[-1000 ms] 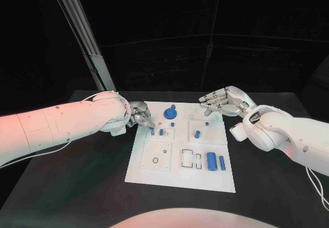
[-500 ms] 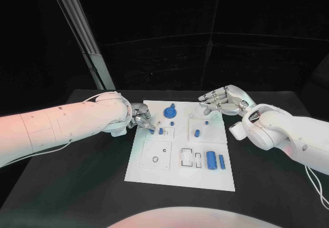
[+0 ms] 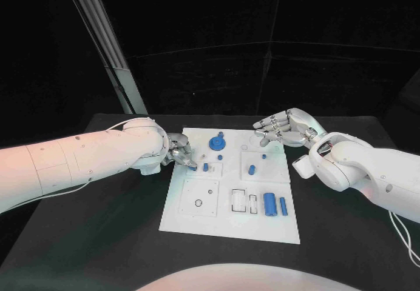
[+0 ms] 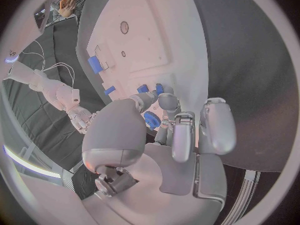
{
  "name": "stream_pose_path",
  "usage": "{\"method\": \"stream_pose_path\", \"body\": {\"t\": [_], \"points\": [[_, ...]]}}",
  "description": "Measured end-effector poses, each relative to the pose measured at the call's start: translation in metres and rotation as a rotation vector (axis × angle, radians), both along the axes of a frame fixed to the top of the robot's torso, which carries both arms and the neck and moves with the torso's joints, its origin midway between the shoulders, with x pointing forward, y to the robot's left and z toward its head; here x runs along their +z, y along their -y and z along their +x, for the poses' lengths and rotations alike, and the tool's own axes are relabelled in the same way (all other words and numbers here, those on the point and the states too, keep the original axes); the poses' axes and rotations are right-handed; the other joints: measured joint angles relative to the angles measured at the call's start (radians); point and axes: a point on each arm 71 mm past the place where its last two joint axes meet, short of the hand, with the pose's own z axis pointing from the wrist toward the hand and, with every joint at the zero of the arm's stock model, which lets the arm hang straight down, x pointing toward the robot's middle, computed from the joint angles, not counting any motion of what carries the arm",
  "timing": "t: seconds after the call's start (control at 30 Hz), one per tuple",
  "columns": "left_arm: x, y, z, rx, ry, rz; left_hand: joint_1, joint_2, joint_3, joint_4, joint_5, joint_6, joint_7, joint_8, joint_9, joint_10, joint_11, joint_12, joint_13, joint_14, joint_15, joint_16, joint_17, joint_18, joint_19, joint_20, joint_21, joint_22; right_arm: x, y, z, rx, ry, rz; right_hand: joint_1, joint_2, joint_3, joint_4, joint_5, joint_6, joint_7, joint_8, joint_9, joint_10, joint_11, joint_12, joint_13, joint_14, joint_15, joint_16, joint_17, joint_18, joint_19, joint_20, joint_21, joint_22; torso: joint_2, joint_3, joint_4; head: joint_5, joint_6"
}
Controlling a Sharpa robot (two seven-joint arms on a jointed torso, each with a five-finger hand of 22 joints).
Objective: Assemble the parts on the task board
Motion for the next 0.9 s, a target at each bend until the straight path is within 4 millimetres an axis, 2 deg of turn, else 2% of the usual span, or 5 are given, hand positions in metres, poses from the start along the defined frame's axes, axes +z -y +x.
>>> {"method": "stream_pose_path", "body": {"t": [0.37,0.6,0.7,0.83,0.9], "points": [[0.0001,0.0005,0.0001,0.000,-0.001,0.002,-0.001,0.001,0.000,0.000,0.000,0.000,0.000,0.001,0.001,0.004,-0.004,0.000,0.000,0.000,0.000,0.000,0.000,0.000,0.000,0.000,0.000,-0.001,0.0000,0.0000,0.0000,0.000,0.000,0.000,0.000,0.000,0.000,0.000,0.000,0.000,0.000,0.000,0.000,0.000,0.000,0.000,0.000,0.000,0.000,0.000,0.000,0.000,0.000,0.000,0.000,0.000,0.000,0.0000,0.0000,0.000,-0.002],[-0.0003,0.0021,0.0006,-0.003,-0.002,0.003,-0.011,0.002,0.000,0.000,0.000,0.011,-0.011,0.005,0.005,0.012,-0.006,0.000,0.006,-0.004,-0.004,0.000,0.000,0.000,0.000,0.000,0.000,-0.001,0.0000,0.0000,0.0000,0.000,0.000,0.000,0.000,0.000,0.000,0.000,0.000,0.000,0.000,0.000,0.000,0.000,0.000,0.000,0.000,0.000,0.000,0.000,0.000,0.000,0.000,0.000,0.000,0.000,0.000,0.0000,0.0000,-0.001,-0.002],[-0.0007,0.0028,0.0012,-0.004,-0.003,0.004,-0.027,-0.003,-0.006,-0.006,0.001,0.016,-0.016,0.006,0.005,0.016,-0.010,0.000,0.007,0.000,-0.007,0.000,0.000,0.000,0.000,0.000,0.000,-0.001,0.0000,-0.0002,-0.0001,0.001,0.000,0.000,0.000,0.000,0.000,0.000,0.000,0.000,0.000,0.000,0.000,0.000,0.000,0.000,0.000,0.000,0.000,0.000,0.000,0.000,0.000,0.000,0.000,0.000,0.000,0.0000,0.0000,-0.002,-0.002],[-0.0012,0.0041,0.0025,-0.006,-0.005,0.007,-0.038,-0.012,0.011,-0.030,0.001,0.021,-0.018,0.006,0.002,0.018,-0.011,0.000,0.011,0.000,-0.007,0.000,0.000,0.000,0.004,-0.003,0.000,0.002,0.0000,-0.0003,-0.0001,0.001,0.000,0.000,0.000,0.000,0.000,0.000,0.000,0.000,0.000,0.000,0.000,0.000,0.000,0.000,0.000,0.000,0.000,0.000,0.000,0.000,0.000,0.000,0.000,0.000,-0.001,0.0000,-0.0003,-0.002,-0.003],[-0.0013,0.0046,0.0035,-0.007,-0.006,0.009,-0.045,-0.009,0.012,-0.031,0.001,0.024,-0.020,0.008,0.000,0.020,-0.013,0.000,0.014,0.000,-0.007,0.000,0.000,0.000,0.004,-0.004,0.000,0.003,0.0000,-0.0004,-0.0001,0.001,0.000,0.001,0.000,0.000,0.000,0.000,0.000,0.000,0.000,0.000,0.000,0.000,0.000,0.000,0.000,0.000,0.000,0.000,0.000,0.000,0.000,0.000,0.000,0.000,-0.001,0.0000,-0.0003,-0.003,-0.003]]}}
